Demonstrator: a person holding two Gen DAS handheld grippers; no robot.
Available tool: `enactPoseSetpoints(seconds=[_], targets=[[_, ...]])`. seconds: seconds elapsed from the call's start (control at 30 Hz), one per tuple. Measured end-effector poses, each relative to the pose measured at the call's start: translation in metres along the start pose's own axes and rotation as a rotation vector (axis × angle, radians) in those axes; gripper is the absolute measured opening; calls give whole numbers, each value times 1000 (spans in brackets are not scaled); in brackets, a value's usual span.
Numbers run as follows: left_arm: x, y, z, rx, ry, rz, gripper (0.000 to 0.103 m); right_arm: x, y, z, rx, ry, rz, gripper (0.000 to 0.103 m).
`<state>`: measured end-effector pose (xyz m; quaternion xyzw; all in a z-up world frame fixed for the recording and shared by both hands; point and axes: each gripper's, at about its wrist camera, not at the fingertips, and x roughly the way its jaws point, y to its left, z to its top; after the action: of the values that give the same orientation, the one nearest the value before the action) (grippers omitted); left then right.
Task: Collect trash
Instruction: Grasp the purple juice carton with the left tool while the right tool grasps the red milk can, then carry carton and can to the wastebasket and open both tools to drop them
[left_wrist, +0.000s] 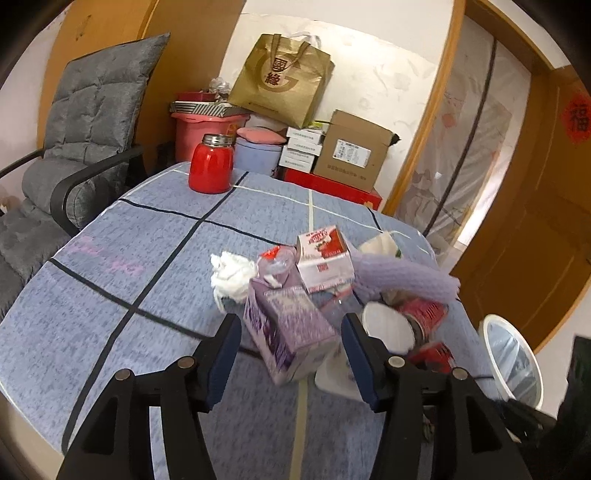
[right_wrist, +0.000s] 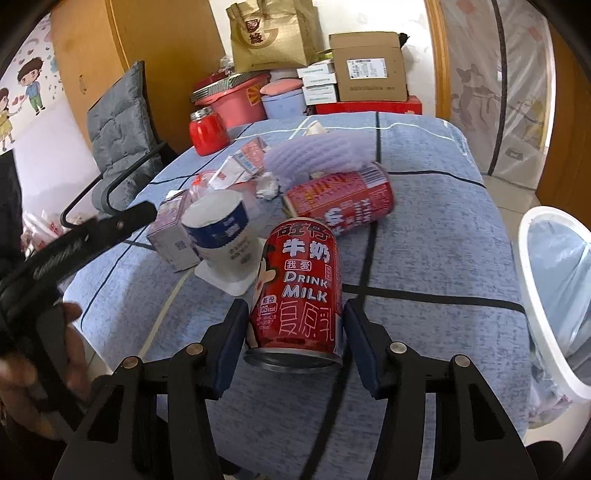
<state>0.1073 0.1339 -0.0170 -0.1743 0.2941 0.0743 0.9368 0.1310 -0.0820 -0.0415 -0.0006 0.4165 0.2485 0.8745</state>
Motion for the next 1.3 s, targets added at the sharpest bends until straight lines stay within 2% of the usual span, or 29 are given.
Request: enactPoseSetpoints(seconds=[0.3,0.33,0.43,0.53,0.6,0.9,1.1,1.3], targets=[[29,-8,12,-21,36,45,56,-5,-15,-2,22,-14,15,54],[35,-9,12,-18,63,65,56,-5,-15,-2,23,-16,15,54],[39,-5,8,-25,96,65,56,-5,-18,-3,29,-19,20,54],[35,-6,2,4,91,88,55,-6,-19,-3,29,-24,25,54],[33,-6,-1,20,95,98,39,-7,-20,-5,30,-26,30,54],[13,-3,-11,65,70,145,39,-17,-25,-11,25,-47,39,54],[-12,-8,-14,89,42,140,39,-34,-32,-14,35,-78,33,54],[-38,-28,-14,125,13,100,38,-54,-46,-19,58,-112,17,54]])
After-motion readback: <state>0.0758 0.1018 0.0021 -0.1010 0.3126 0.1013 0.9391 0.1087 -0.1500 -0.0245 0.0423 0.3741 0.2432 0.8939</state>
